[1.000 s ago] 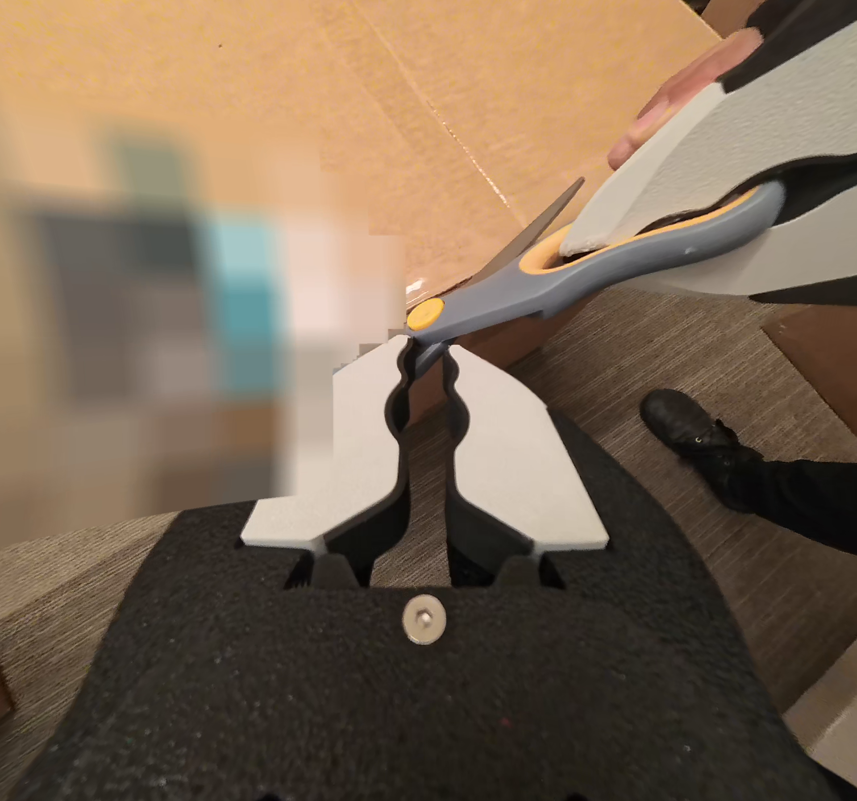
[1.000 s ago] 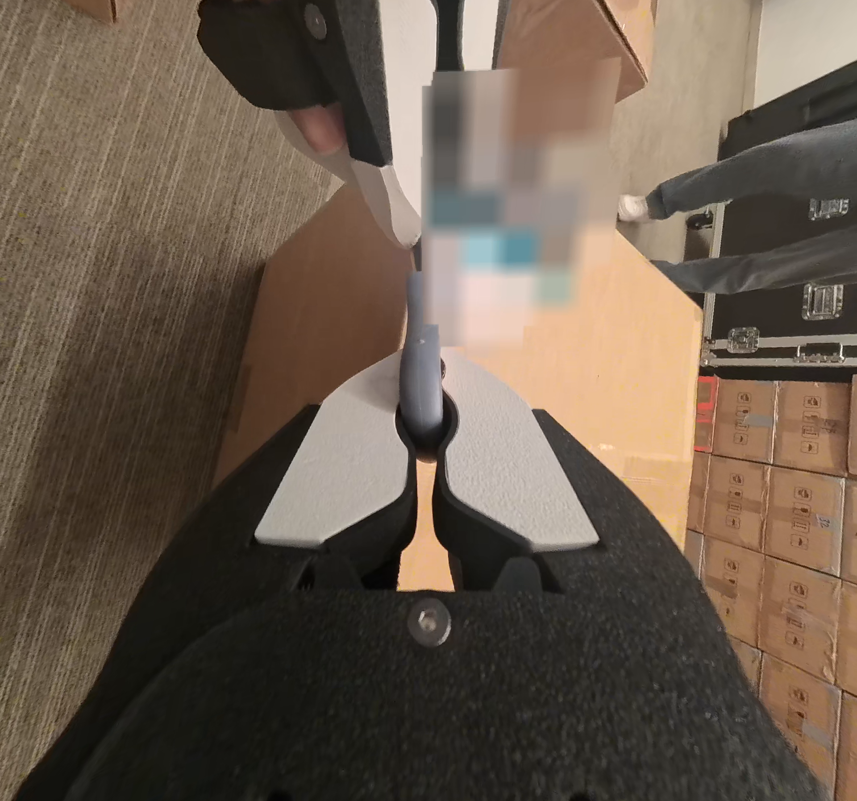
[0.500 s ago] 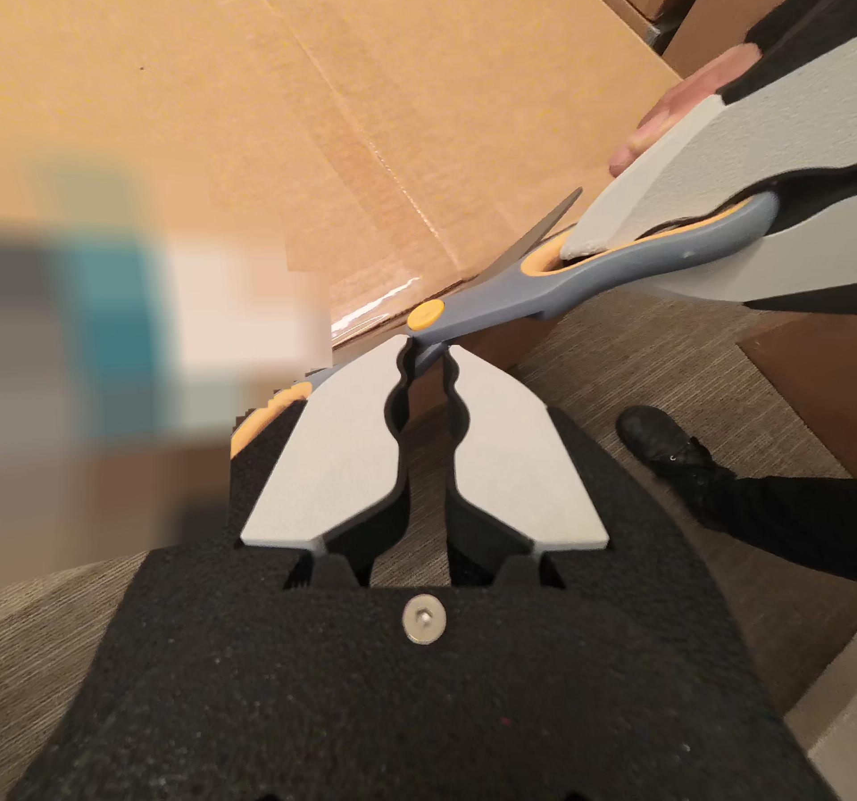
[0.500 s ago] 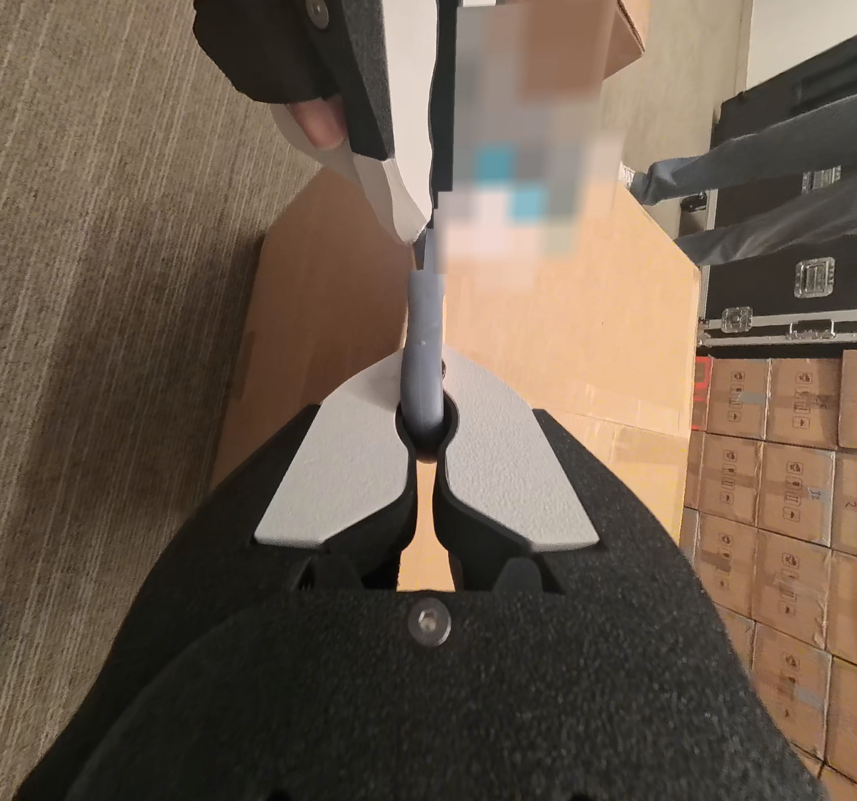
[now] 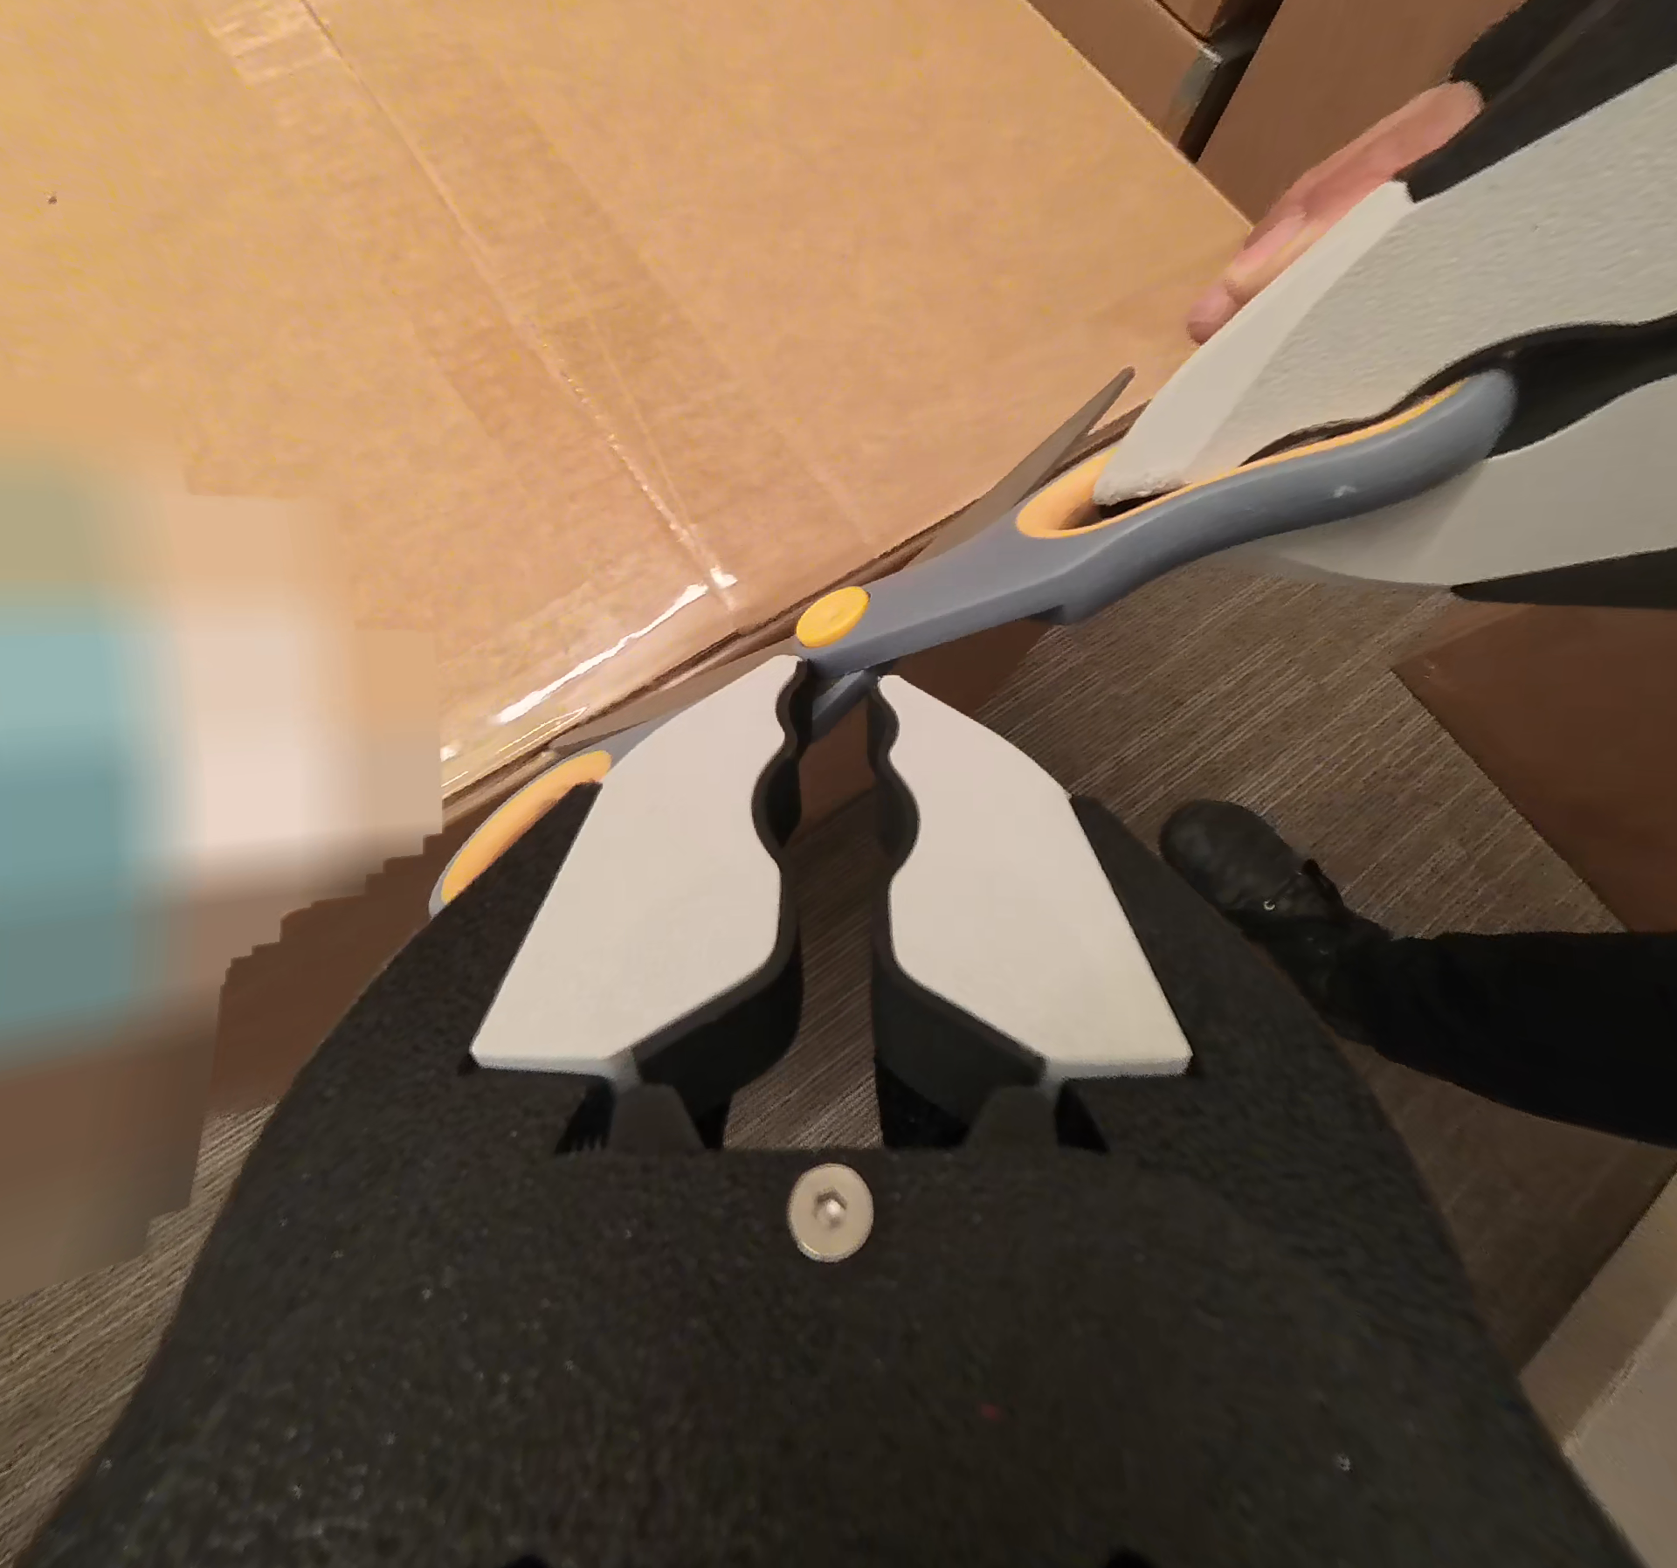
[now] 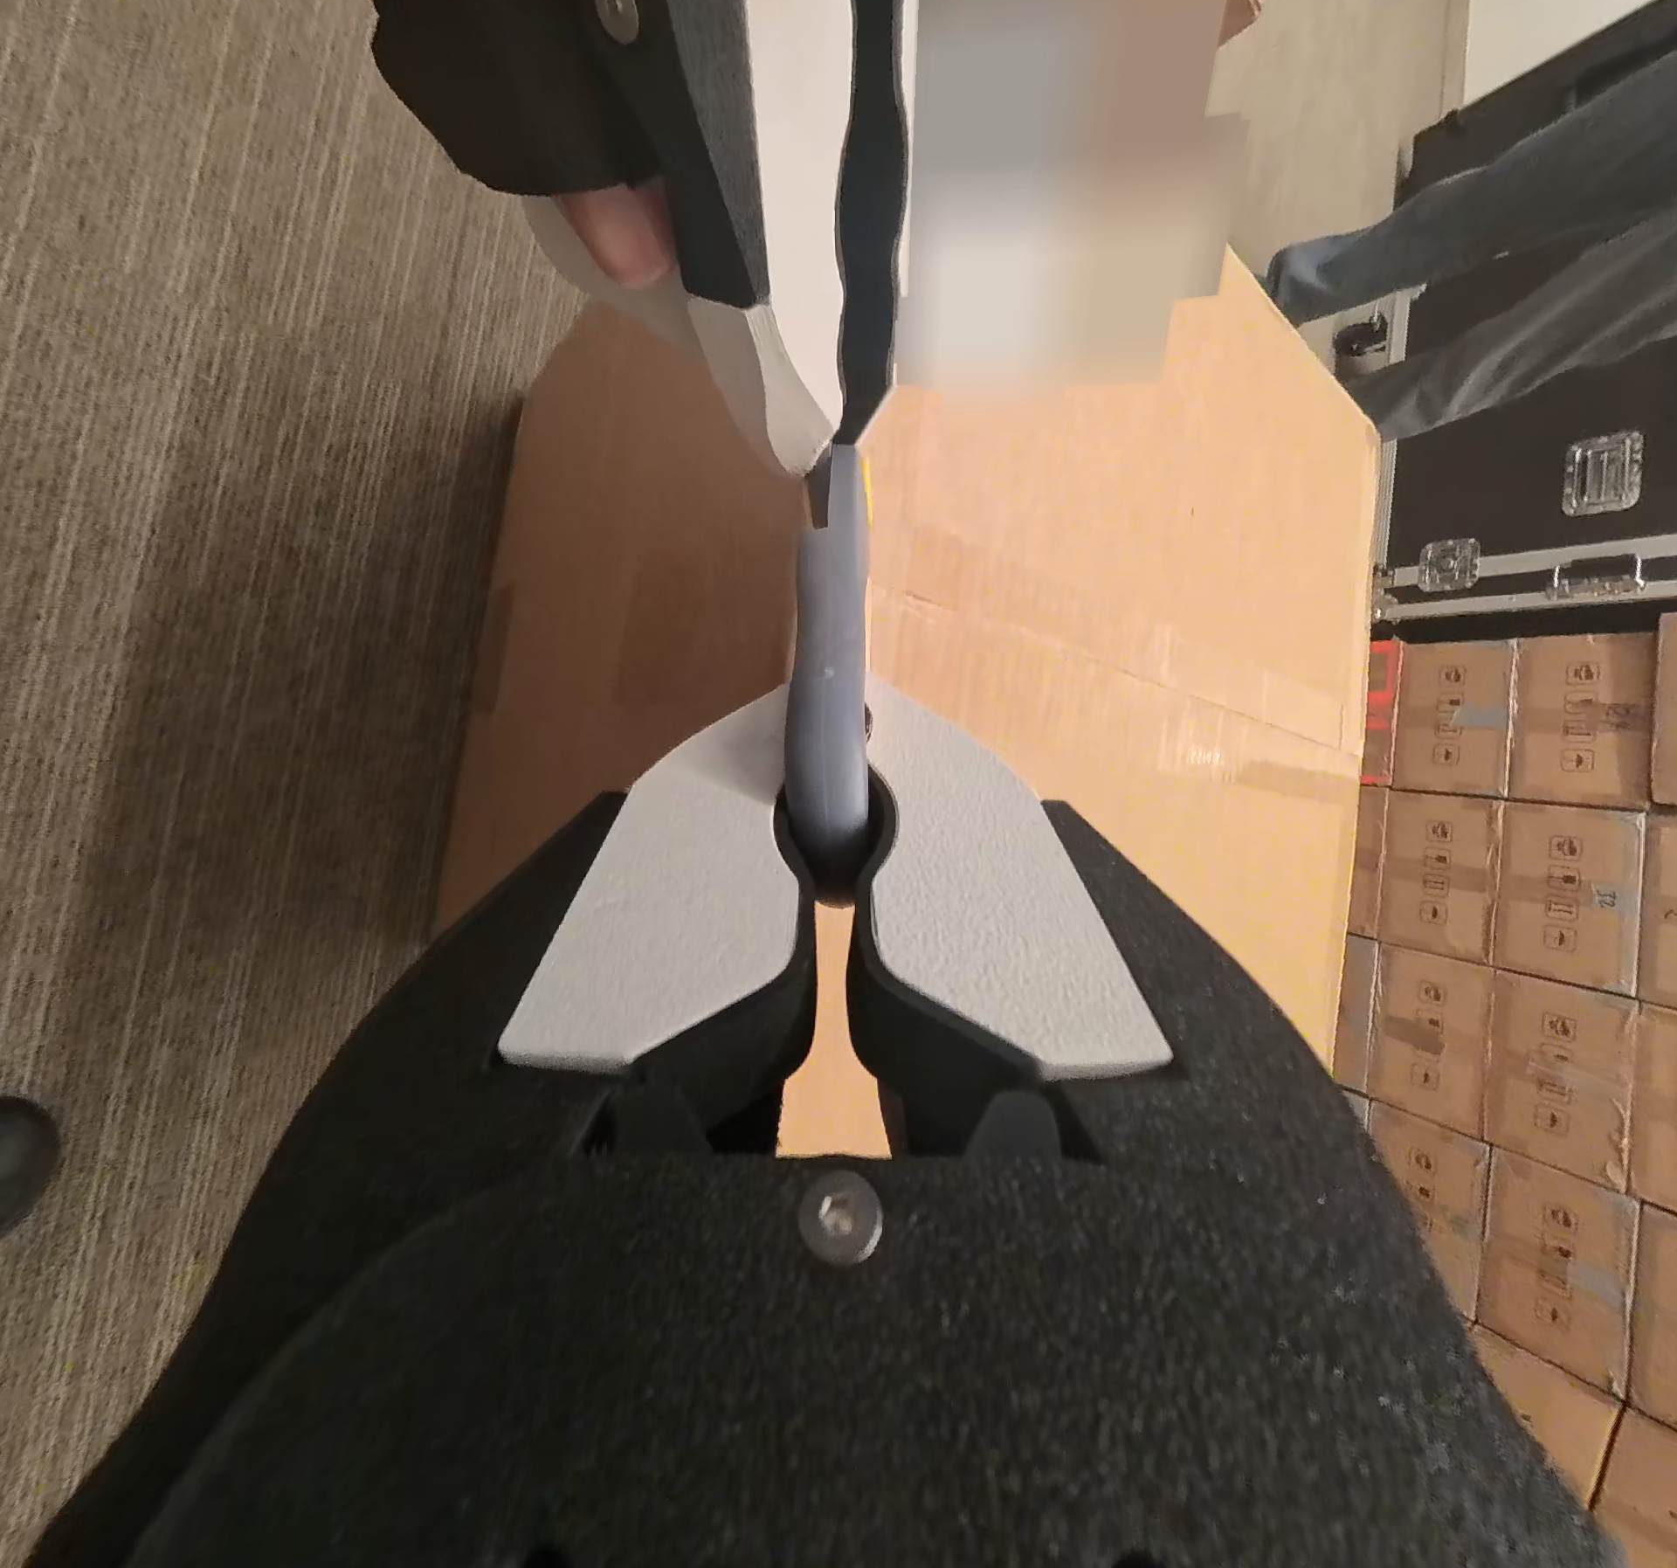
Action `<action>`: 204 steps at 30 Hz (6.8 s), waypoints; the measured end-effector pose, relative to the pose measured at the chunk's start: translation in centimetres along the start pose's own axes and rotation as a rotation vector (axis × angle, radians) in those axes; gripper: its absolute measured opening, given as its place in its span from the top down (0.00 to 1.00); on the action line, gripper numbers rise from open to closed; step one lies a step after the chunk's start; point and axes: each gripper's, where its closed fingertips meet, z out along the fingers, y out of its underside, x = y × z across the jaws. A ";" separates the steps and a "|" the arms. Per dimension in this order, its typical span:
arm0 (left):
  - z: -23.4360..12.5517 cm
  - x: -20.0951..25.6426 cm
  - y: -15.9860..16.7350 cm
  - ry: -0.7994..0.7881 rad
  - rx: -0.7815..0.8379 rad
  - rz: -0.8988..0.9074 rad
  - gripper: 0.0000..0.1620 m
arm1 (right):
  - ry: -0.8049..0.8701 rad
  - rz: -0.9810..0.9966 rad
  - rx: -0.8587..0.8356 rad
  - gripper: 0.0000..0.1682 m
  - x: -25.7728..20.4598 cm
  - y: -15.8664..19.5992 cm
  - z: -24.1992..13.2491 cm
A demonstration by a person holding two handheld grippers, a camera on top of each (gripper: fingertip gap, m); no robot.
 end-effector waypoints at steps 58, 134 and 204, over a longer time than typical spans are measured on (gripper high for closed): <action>10.9 19.1 -7.0 0.146 0.063 -0.033 0.93 | 0.022 0.031 -0.140 1.00 -3.0 17.6 -15.0; 13.1 20.8 -54.3 0.500 0.121 0.660 0.94 | -0.254 0.360 -0.072 1.00 39.2 29.6 -42.2; 55.0 -101.8 -128.9 0.118 0.137 -0.661 0.66 | 0.281 -0.342 0.351 1.00 164.1 40.5 45.6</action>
